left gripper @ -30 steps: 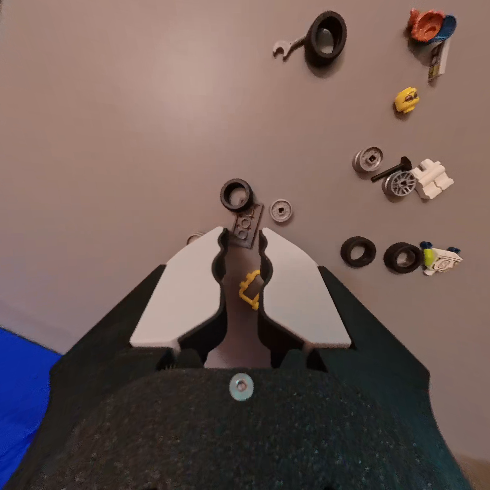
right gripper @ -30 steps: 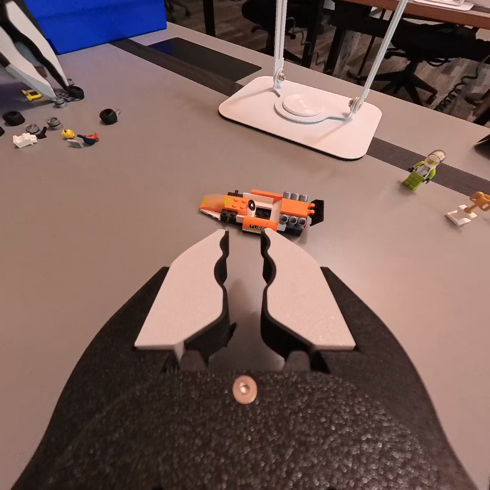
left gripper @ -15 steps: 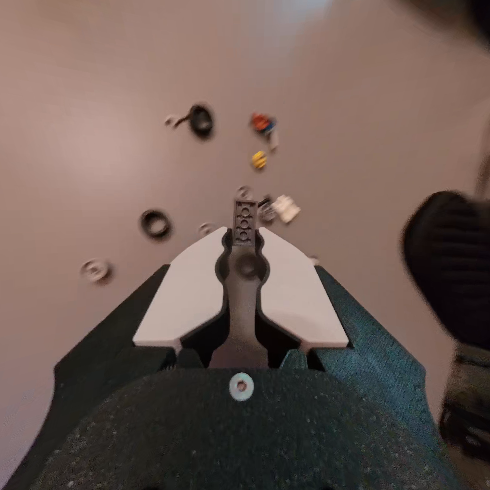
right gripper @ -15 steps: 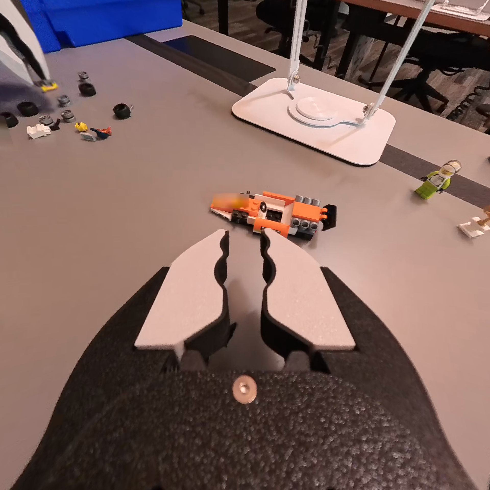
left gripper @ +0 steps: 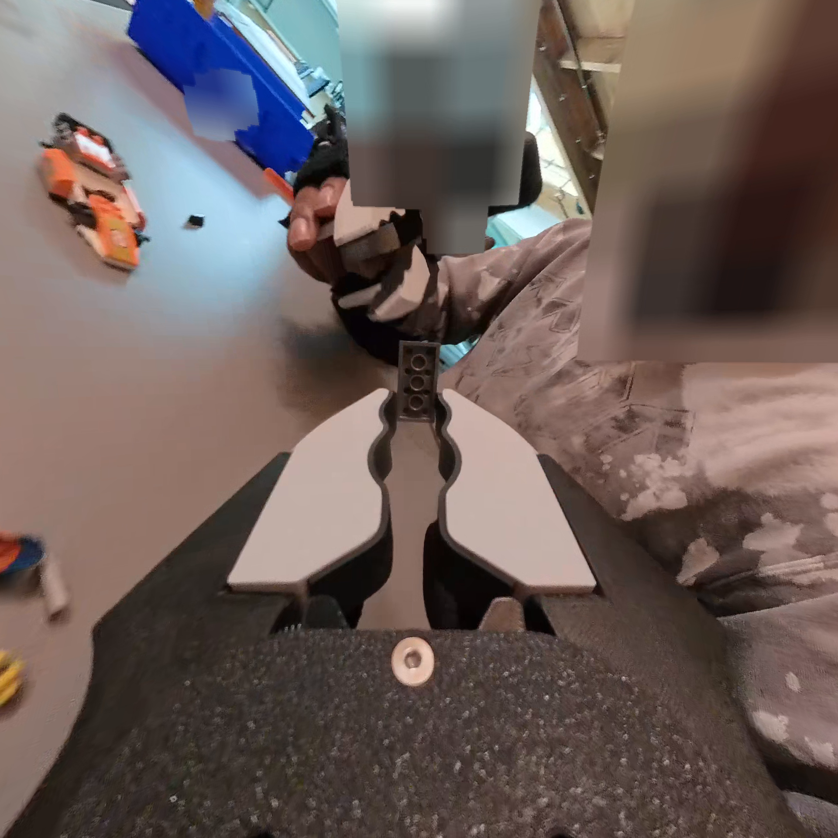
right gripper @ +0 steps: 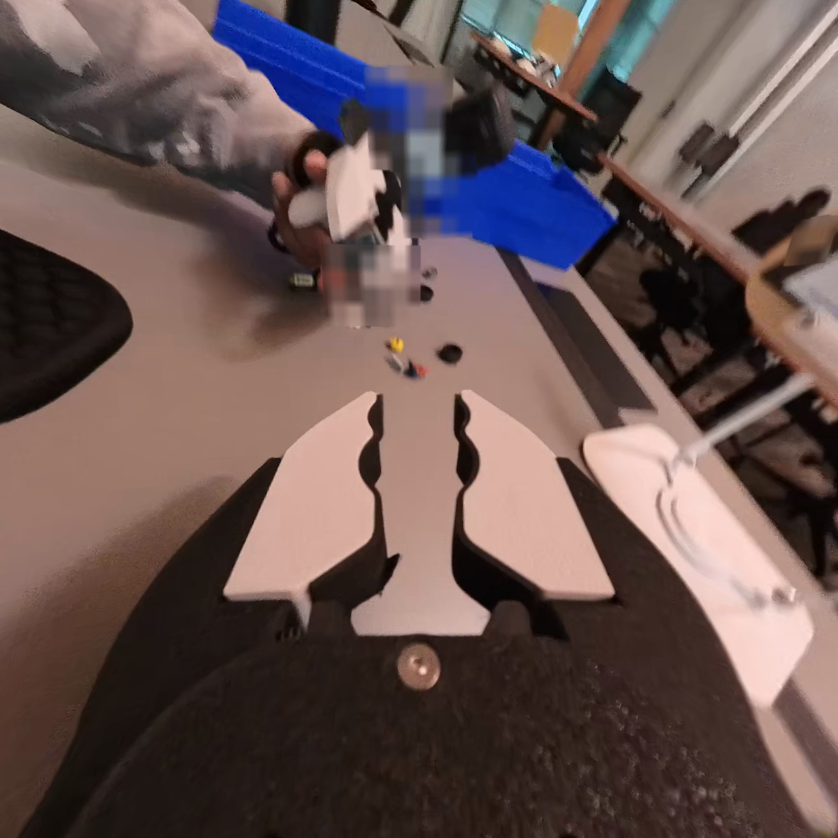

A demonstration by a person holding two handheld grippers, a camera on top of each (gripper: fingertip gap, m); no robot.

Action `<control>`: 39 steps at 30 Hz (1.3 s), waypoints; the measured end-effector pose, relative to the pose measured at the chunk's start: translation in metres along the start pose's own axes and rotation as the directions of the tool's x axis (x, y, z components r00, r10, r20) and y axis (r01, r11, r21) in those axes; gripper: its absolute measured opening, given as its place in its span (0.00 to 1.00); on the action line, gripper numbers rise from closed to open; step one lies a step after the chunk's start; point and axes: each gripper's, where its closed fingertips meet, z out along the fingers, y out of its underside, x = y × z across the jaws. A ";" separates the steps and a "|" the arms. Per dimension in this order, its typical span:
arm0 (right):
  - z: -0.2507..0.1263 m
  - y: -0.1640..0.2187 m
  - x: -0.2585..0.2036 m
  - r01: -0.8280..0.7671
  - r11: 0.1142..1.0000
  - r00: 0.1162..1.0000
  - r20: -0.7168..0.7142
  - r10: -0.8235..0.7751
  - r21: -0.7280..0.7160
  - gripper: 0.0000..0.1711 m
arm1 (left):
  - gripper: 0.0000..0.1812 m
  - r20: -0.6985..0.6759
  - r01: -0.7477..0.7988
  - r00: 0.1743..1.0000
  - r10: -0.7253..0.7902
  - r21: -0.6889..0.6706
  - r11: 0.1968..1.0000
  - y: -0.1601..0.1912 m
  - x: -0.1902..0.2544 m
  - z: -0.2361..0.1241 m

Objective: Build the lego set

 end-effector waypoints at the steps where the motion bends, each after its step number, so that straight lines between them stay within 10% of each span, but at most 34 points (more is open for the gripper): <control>1: 0.009 -0.012 -0.001 0.036 0.999 0.999 0.008 -0.036 0.021 0.21 | 0.09 -0.022 -0.002 1.000 0.003 0.018 1.000 -0.003 0.001 0.007; 6: 0.041 -0.034 -0.017 0.233 0.971 0.972 -0.033 -0.232 0.048 0.33 | 0.09 -0.054 -0.027 0.998 0.034 0.137 0.990 -0.016 0.006 0.025; 12: 0.059 -0.014 -0.017 0.323 0.944 0.946 0.055 -0.320 -0.066 0.20 | 0.11 0.160 -0.087 0.985 0.064 0.141 0.986 -0.010 -0.022 0.005; 18: 0.092 0.061 0.003 0.355 0.827 0.910 0.363 -0.200 -0.435 0.20 | 0.12 0.738 -0.191 0.605 0.297 -0.228 0.955 -0.010 -0.083 -0.080; 26: 0.107 0.086 -0.002 0.311 0.747 0.846 0.529 0.064 -0.588 0.20 | 0.13 0.720 0.016 0.448 0.530 -0.599 0.800 0.033 -0.111 -0.079; 39: 0.055 0.077 0.024 -0.086 0.861 0.910 0.312 0.272 -0.501 0.27 | 0.04 0.563 -0.029 0.232 0.793 -0.811 0.584 0.031 -0.119 -0.071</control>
